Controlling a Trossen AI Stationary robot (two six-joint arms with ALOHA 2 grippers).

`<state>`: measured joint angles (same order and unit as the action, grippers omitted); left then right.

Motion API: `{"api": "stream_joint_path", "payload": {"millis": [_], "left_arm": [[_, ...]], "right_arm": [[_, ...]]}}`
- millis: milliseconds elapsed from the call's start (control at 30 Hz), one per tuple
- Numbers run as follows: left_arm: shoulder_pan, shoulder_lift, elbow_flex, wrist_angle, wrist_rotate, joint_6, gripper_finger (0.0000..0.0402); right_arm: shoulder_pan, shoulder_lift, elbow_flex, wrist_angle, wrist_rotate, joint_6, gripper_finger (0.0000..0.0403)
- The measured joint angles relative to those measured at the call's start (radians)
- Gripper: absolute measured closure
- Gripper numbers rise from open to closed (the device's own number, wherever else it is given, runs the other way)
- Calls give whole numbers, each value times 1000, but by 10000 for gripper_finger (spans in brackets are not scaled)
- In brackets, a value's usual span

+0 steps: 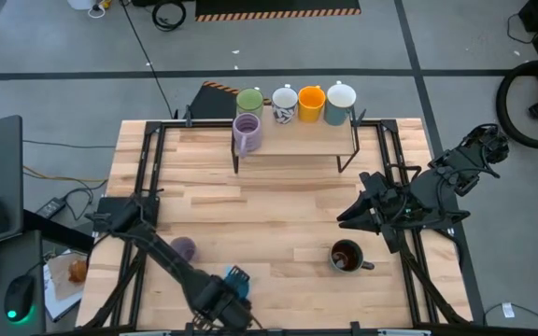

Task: Place coffee mugs
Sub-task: Put the blue mug on the shelf

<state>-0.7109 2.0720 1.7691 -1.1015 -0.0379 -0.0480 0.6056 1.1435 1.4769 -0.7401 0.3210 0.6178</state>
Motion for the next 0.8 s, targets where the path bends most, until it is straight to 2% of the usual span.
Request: {"api": "stream_joint_path", "payload": {"millis": [200, 433, 567, 800], "left_arm": [[-23, 0, 0, 0, -12, -110, 336], [-21, -2, 0, -1, 88, -252, 268], [-14, -39, 1, 4, 100, -481, 250], [-5, -80, 2, 120, 93, -956, 252]], "right_arm": [[0, 0, 0, 0, 22, 12, 321], [0, 0, 0, 7, 29, 12, 321], [0, 0, 0, 7, 29, 15, 321], [0, 0, 0, 7, 30, 17, 321]]}}
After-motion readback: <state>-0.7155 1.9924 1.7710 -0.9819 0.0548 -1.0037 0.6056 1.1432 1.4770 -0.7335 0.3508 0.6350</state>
